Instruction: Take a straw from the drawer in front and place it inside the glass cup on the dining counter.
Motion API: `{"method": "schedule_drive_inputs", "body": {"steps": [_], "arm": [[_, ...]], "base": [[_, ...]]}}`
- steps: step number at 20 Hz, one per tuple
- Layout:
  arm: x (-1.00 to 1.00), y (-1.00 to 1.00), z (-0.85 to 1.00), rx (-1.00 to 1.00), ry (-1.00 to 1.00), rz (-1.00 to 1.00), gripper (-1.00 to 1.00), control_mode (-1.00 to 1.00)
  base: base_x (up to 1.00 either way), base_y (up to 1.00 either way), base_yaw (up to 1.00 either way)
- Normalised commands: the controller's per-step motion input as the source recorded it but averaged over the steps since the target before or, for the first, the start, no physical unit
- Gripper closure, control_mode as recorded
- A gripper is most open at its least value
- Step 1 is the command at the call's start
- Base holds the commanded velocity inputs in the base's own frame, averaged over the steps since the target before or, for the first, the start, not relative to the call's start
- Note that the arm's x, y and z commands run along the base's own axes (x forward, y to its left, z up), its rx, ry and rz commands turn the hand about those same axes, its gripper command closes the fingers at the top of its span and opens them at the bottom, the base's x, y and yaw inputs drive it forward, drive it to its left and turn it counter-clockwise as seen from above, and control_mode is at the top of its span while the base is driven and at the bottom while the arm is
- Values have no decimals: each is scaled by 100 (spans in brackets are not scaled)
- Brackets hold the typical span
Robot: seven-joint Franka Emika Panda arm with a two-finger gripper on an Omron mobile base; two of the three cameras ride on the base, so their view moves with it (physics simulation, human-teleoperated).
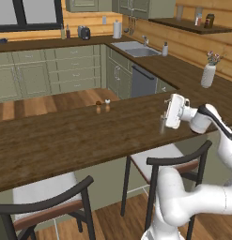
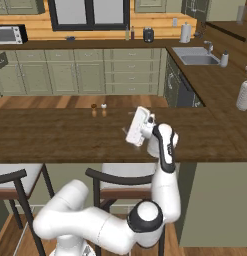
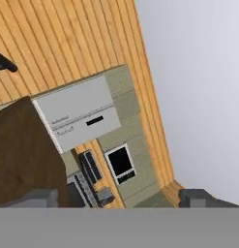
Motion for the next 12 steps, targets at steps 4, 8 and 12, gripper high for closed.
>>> {"method": "schedule_drive_inputs", "body": {"steps": [4, 8, 12], "arm": [[-19, 4, 98, 0, -35, 0, -100, -100], [-100, 40, 81, -31, -50, 0, -100, -100], [-100, 95, 9, -90, -37, 0, -100, -100]], "base": [[0, 0, 0], [0, 0, 0], [0, 0, 0]]}}
